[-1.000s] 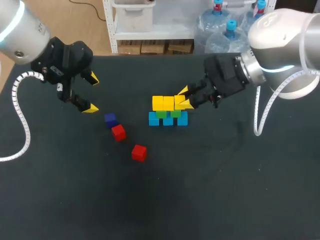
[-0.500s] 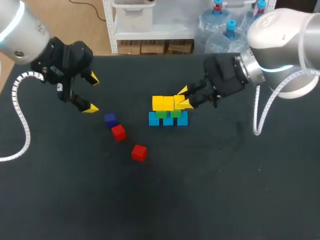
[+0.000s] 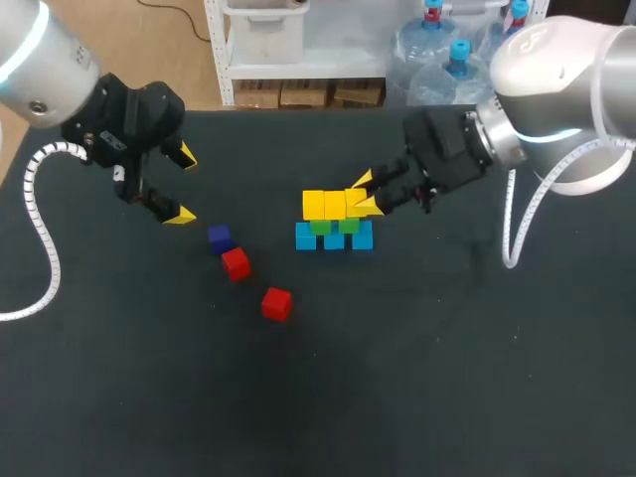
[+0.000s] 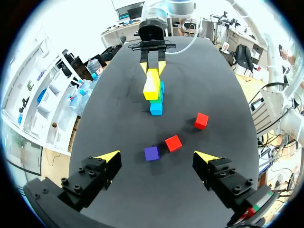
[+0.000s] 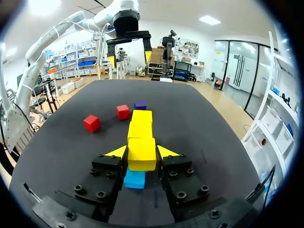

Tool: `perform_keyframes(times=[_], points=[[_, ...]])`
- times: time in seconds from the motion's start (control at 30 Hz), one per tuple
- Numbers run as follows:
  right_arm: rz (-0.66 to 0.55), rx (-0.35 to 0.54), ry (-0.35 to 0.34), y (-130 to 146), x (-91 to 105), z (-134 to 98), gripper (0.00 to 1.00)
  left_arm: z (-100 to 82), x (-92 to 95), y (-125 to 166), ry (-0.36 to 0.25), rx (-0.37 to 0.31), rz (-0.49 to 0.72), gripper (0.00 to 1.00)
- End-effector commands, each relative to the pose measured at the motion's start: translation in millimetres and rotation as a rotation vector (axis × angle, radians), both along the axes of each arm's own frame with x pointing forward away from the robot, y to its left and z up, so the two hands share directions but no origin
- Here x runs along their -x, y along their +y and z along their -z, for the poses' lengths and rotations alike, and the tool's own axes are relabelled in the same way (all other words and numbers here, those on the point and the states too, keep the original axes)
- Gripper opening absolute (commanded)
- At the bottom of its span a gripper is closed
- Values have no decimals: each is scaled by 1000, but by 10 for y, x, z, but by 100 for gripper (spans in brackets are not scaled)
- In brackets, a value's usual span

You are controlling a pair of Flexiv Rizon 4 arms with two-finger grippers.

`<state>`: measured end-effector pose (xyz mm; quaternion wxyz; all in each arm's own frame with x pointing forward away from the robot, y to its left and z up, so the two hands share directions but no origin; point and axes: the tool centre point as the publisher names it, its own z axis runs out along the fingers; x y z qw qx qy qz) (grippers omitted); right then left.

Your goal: Place the blue cubes, place green cubes on the blue cubes, place the yellow cubes on the green cubes, then place the red cubes on the yellow cubes, and place purple cube on the red cubes.

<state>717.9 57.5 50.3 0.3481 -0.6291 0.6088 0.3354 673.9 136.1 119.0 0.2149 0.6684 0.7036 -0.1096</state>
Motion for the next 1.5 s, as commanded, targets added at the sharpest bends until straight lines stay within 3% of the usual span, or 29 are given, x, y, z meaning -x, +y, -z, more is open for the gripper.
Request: perform_keyframes(times=[0.03, 0.47, 1.13, 1.5], points=[[0, -2, 0, -1, -13, 17, 34, 7, -5, 10, -1, 4, 4, 100], [0, -1, 3, -1, -15, 21, 37, 7, -5, 10, -1, 4, 4, 100], [2, 7, 2, -34, -19, -64, 78, 7, -5, 10, -1, 4, 4, 100], [40, 2, -22, -261, 44, -234, 71, 7, -5, 10, -1, 4, 4, 100]])
